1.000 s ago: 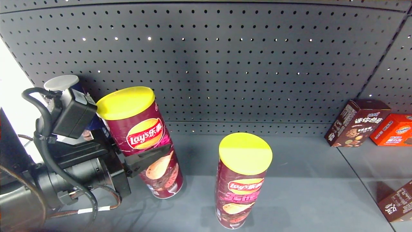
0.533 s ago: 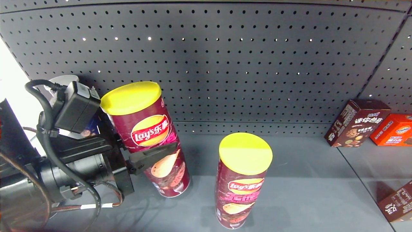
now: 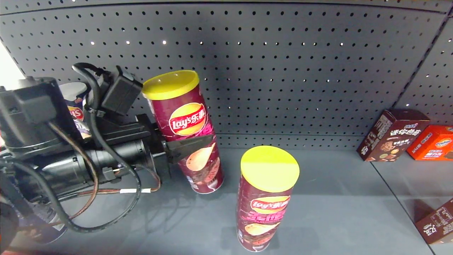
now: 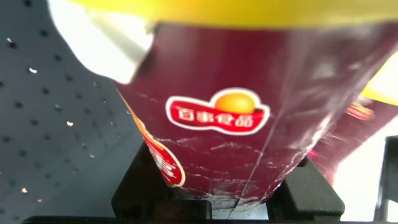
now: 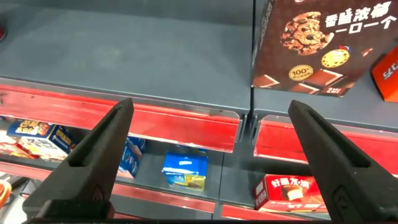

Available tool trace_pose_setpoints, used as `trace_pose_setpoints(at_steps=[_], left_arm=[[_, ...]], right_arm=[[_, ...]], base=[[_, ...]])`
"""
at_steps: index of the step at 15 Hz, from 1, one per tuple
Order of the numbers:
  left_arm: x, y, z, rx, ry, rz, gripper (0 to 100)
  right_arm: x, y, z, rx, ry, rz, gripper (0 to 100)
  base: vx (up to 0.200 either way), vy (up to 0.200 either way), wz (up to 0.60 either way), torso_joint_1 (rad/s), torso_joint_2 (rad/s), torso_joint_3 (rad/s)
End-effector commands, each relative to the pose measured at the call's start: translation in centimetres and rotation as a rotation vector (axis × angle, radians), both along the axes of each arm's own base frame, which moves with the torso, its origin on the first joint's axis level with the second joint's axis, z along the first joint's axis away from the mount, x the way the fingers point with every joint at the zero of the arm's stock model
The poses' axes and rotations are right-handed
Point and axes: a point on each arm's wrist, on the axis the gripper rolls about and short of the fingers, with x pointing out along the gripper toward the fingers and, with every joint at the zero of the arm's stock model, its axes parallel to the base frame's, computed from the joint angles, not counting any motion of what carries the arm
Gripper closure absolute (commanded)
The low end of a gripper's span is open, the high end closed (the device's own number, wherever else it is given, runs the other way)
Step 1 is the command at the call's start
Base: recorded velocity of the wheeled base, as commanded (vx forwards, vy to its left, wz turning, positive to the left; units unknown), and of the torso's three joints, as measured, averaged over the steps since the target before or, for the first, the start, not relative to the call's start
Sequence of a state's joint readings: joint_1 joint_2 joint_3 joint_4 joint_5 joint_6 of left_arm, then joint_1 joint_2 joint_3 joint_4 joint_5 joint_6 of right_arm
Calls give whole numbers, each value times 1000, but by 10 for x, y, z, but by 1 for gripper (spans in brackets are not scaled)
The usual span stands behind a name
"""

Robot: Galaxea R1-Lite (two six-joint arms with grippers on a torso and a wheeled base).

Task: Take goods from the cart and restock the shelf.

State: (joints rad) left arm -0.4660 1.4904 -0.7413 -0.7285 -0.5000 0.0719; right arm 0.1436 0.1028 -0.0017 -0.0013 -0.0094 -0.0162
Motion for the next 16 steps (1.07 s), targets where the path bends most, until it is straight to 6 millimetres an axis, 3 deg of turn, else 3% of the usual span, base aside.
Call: trace_pose_setpoints(at_steps=[1,7,12,16], left_arm=[[21,-9,-9,3,2,6,100],[43,-18,-18,69,1,78,100],[58,-34,-5,55,-27,62,100],[76,-48,-12,70,-27,42,100]], right_arm=[[0,0,0,-1,3,1,0],[0,0,0,-1,3,2,0],[0,0,0,-1,3,1,0],[0,0,0,-1,3,1,0]], base=[[0,0,0,0,0,0],[0,0,0,0,0,0],[0,0,0,0,0,0],[0,0,0,0,0,0]])
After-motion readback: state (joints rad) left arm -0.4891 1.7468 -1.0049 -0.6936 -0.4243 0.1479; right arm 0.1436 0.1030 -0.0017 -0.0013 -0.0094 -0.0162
